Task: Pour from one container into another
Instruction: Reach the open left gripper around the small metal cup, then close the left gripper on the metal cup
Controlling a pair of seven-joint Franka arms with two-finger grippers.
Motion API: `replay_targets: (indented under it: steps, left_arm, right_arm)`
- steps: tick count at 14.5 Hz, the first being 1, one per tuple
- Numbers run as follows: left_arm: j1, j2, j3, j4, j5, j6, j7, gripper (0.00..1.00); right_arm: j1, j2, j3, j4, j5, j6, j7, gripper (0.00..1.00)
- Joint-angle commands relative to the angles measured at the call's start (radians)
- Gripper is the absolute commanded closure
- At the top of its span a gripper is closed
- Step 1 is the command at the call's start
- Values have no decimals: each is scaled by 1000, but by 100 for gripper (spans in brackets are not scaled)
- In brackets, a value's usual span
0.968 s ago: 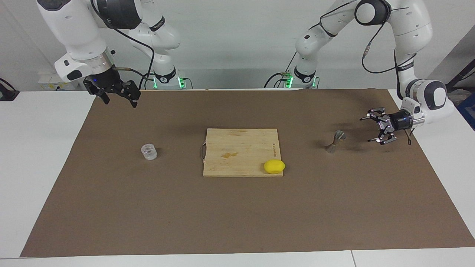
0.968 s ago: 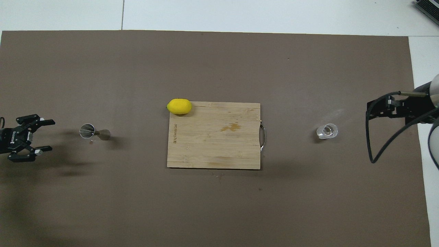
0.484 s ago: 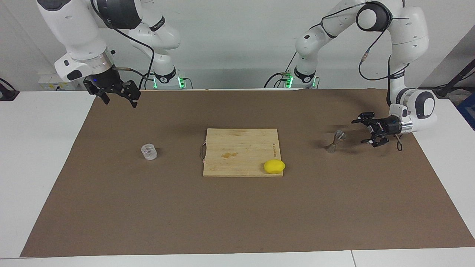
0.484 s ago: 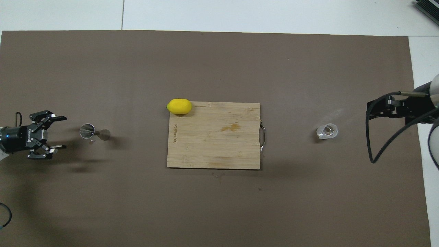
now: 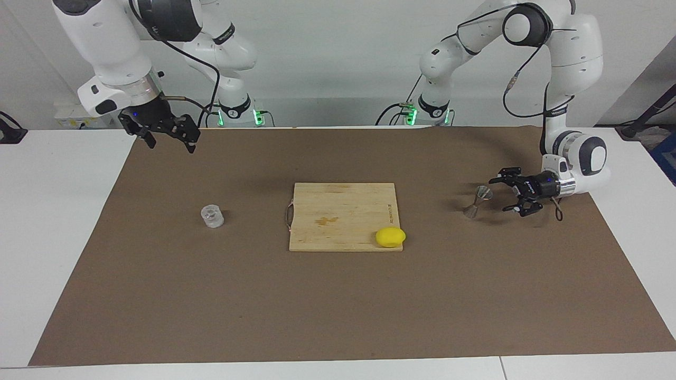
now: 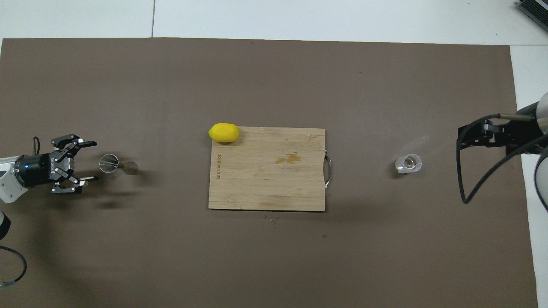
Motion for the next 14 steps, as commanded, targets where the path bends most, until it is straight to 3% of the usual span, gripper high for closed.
replay_targets:
  steps: [1, 14]
  left_arm:
    - [-42, -22, 11, -36, -35, 29, 26, 0]
    - [-73, -26, 13, -47, -39, -11, 60, 2]
  right_arm:
    - [-10, 2, 5, 6, 5, -13, -13, 0]
    - [-10, 2, 5, 6, 6, -13, -13, 0]
